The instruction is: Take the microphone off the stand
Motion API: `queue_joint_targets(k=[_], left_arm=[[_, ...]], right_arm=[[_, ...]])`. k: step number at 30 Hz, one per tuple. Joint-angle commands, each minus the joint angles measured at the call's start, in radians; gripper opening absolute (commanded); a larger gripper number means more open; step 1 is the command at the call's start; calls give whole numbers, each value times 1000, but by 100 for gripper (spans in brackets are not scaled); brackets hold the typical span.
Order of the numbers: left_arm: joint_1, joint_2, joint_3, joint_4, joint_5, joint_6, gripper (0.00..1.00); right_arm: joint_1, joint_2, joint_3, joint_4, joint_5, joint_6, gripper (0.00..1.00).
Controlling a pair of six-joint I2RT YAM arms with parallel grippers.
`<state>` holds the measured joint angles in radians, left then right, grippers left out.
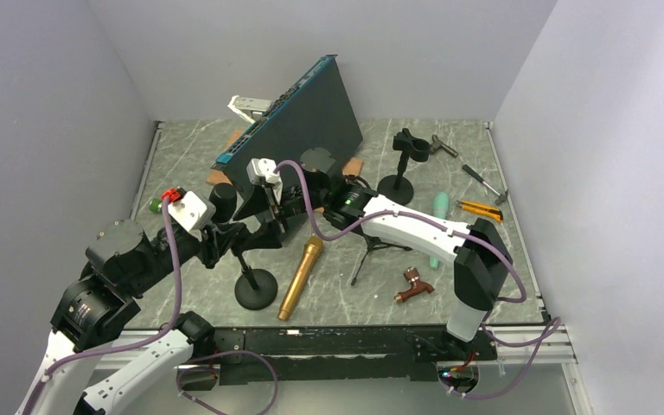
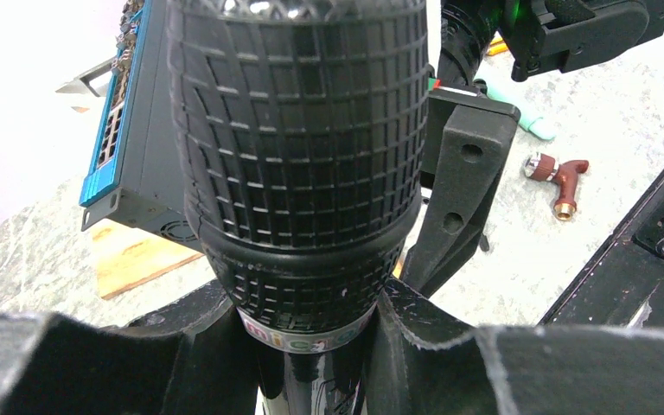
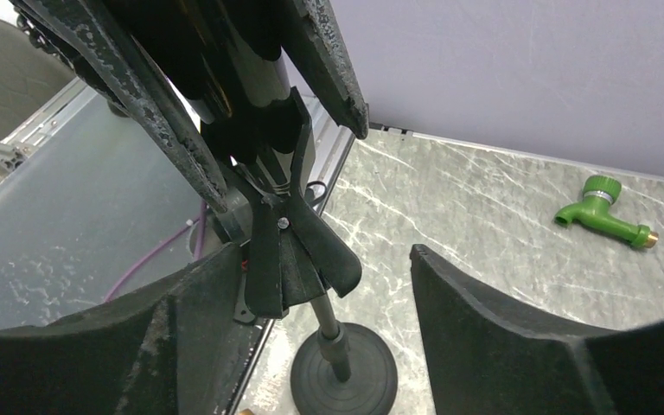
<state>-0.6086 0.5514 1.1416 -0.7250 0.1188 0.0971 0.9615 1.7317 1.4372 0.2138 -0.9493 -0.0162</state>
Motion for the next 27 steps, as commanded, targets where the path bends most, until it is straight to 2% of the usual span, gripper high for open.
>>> queue_joint_targets(k=[1,2,4,5,9,14,24,27], left_arm=[[-3,-7,25,10,12,38,0],[-3,-6,25,9,9,39,0],[-3,-4,27,7,5,38,0],[-3,-5,26,6,4,37,0],[-3,-8,36,0,-1,32,0],[-3,-8,71,-8,-24,22,0],[-2,13,379,-161,-82,-2,0],[-3,6,425,-192,-115,-20,0]], right_arm=[[0,-6,22,25,-9,1,68],[0,-8,20,24,1,1,58],[-1,-10,21,13,27,-9,3],[-1,-14,11,14,39,-11,0],[1,-49,-53,95,74,1,0],[0,-57,-73,110,125,14,0],[1,-61,-93,126,188,55,0],[7,-71,-79,73,242,40,0]])
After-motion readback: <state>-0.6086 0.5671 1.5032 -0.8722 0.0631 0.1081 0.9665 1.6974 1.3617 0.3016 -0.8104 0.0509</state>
